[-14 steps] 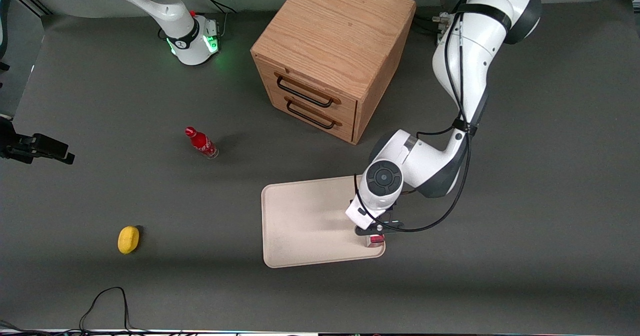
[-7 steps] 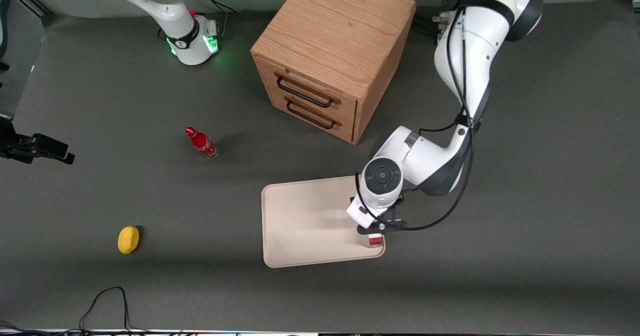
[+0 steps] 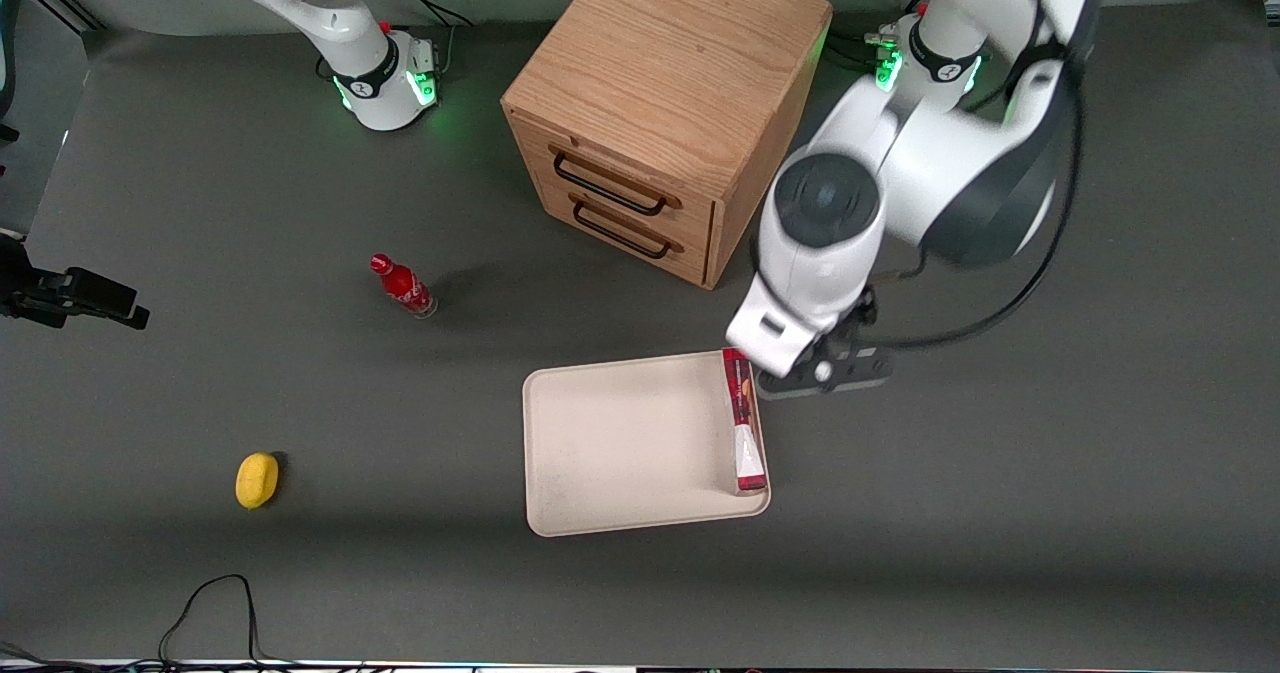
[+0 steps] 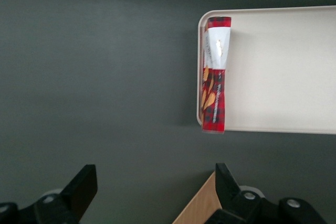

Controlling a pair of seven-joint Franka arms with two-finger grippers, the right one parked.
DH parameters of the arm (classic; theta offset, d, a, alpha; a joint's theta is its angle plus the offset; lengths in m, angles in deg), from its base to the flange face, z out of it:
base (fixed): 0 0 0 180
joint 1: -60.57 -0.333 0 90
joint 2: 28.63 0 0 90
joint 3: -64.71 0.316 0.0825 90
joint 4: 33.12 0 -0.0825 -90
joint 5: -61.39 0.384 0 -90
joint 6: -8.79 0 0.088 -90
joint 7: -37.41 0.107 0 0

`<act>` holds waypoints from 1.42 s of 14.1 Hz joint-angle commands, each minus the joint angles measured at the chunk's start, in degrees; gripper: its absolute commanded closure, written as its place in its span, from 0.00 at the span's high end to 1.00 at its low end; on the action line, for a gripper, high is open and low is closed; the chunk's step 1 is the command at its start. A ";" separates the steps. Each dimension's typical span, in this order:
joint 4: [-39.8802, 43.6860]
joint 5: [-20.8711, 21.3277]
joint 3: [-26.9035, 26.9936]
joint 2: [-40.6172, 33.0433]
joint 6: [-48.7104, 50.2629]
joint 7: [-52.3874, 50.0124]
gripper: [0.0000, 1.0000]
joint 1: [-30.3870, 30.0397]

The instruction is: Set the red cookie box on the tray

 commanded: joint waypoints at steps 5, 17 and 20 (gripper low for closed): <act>-16.39 -4.64 0.72 -17.53 1.78 15.14 1.00 -13.06; -34.17 -7.37 2.12 -27.39 -7.62 38.21 1.00 -29.88; -34.26 -7.81 10.35 -27.30 -9.45 38.12 1.00 -22.53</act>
